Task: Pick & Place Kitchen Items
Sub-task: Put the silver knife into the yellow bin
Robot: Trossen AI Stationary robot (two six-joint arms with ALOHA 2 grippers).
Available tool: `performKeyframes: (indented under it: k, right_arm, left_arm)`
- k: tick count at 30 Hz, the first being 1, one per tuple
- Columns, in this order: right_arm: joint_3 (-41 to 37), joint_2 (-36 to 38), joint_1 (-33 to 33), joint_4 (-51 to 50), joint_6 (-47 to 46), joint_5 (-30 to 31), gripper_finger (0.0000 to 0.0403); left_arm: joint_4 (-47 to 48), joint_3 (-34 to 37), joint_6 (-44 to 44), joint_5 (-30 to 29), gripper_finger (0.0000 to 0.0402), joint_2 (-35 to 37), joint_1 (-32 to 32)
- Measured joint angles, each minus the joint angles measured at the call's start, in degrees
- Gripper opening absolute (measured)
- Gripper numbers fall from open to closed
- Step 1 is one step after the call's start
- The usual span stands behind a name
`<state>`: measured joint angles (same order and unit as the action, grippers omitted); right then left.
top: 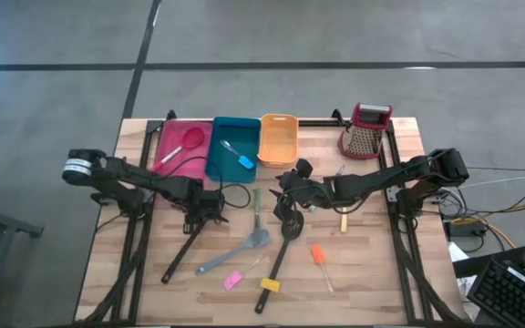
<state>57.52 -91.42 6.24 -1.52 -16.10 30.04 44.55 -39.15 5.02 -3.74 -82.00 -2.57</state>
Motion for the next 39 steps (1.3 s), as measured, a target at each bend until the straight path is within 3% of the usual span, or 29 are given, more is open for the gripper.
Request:
performKeyframes:
  k: [6, 13, 17, 25, 33, 39]
  right_arm:
    - [0.0, 0.0, 0.0, 0.0, 0.0, 0.0, 0.0214]
    - [0.0, 0.0, 0.0, 0.0, 0.0, 0.0, 0.0198]
    - [0.0, 0.0, 0.0, 0.0, 0.0, 0.0, 0.0188]
    - [0.0, 0.0, 0.0, 0.0, 0.0, 0.0, 0.0172]
    - [0.0, 0.0, 0.0, 0.1, 0.0, 0.0, 0.0186]
    - [0.0, 0.0, 0.0, 0.5, 0.0, 0.0, 0.0201]
  left_arm:
    - [-0.2, 0.0, 0.0, 0.5, 0.0145, -0.3, 0.1]
    - [-0.3, 0.1, 0.2, 1.4, 0.0037, -0.3, 0.2]
    - [2.1, -1.3, 1.3, 1.0, 0.0037, -0.5, 0.3]
    - [18.1, -8.4, 3.7, -5.7, 0.0037, 2.4, 0.3]
    - [18.3, -16.8, 1.6, -8.7, 0.0037, 9.8, 0.4]
    - [14.6, -25.4, -6.0, -10.9, 0.0037, 10.9, 4.5]
